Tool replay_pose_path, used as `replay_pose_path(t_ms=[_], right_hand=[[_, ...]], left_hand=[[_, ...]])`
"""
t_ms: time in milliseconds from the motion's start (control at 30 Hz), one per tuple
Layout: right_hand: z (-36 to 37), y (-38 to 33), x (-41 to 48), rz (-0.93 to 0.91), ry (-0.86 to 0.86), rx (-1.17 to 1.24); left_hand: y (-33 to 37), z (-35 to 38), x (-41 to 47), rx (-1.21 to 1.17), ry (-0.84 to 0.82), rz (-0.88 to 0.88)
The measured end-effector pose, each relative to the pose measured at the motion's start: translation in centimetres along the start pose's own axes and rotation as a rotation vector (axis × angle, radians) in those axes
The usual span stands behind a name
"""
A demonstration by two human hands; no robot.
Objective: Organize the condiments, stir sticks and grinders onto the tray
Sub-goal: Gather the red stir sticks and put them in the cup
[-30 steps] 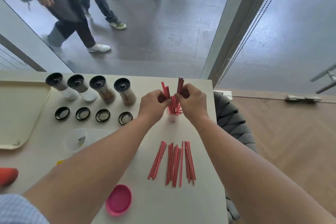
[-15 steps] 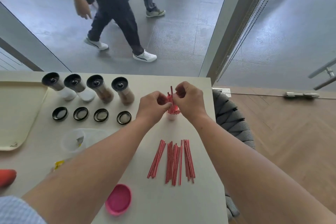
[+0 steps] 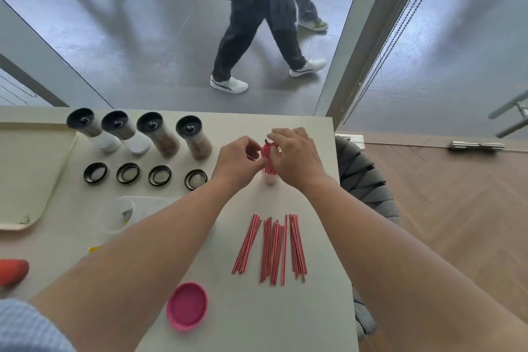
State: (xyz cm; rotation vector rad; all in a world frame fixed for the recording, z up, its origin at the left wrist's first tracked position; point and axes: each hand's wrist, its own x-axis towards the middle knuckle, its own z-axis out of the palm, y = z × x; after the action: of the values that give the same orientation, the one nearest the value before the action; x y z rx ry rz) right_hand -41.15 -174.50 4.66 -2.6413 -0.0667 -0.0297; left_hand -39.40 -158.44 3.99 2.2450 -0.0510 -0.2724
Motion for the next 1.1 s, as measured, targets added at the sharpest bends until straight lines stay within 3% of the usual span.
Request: replay_pose_path(t_ms=[133,433,567,767,1100], right_hand=[[0.2,0.7,-0.7,0.0,-0.079,-0.003],[-0.1,1.4,-1.1,0.017,-0.014,0.138],[-0.6,0.7,-0.7,-0.043,-0.119,-0.006],[0.1,-0.1,-0.7,0.01,-0.182,-0.133],[-0.4,-0.1,-2.2,0.063,-0.107,-0.04]], left_hand=[[-0.1,0.2,0.0,0.008,-0.002,0.006],[0.0,-0.1,-0.6,0.017,0.042,0.004],[0.5,-0.8,-0.8,0.037,0.05,0.014],[0.6,-1.1,-1.1,0.081,0.02,-0.006],[0.2,-1.8,-2.9,0.104,0.025,-0.032]])
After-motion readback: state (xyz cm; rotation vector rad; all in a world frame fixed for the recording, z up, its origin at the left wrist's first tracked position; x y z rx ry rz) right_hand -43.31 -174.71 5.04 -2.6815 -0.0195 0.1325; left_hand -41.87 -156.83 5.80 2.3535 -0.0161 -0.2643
